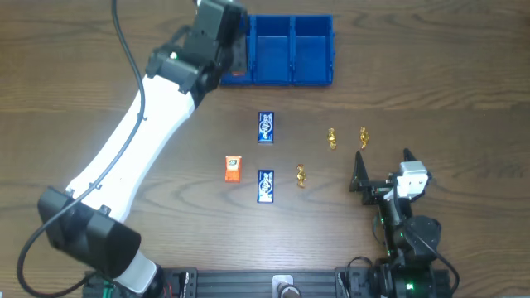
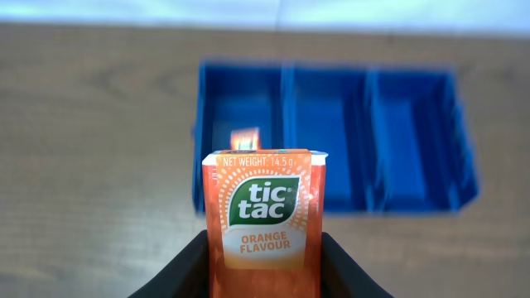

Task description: Sort Candies Into Trays

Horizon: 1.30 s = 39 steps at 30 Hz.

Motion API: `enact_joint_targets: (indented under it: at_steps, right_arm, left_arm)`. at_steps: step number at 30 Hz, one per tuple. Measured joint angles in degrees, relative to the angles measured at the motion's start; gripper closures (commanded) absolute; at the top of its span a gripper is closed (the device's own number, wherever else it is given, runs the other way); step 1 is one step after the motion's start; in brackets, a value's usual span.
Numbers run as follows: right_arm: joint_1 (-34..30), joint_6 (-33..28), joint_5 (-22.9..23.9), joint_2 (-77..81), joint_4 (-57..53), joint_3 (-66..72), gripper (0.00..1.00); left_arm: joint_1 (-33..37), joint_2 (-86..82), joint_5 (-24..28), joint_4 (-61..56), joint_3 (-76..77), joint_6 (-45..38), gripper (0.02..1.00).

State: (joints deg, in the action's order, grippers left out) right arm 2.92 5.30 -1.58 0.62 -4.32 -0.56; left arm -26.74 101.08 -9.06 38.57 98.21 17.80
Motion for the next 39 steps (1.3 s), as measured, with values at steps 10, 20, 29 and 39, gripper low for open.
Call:
enact_joint_targets:
  at_steps: [10,20,29,39]
  right_arm:
    - [0.0,0.0,0.0,0.0,0.0,0.0,0.001]
    - [0.0,0.0,0.0,0.0,0.0,0.0,0.001]
    - [0.0,0.0,0.0,0.0,0.0,0.0,0.003]
    - [0.0,0.0,0.0,0.0,0.0,0.0,0.001]
  left_arm:
    - [3.5,18.4,1.9,1.6,11.8,0.0,0.663]
    - [5.3,22.7,4.2,1.7,12.3,0.2,0.457]
    - [5.1,22.6,4.3,0.9,12.3,0.2,0.299]
    - [-5.0,-0.6,0.1,2.4,-4.4,3.1,0.172]
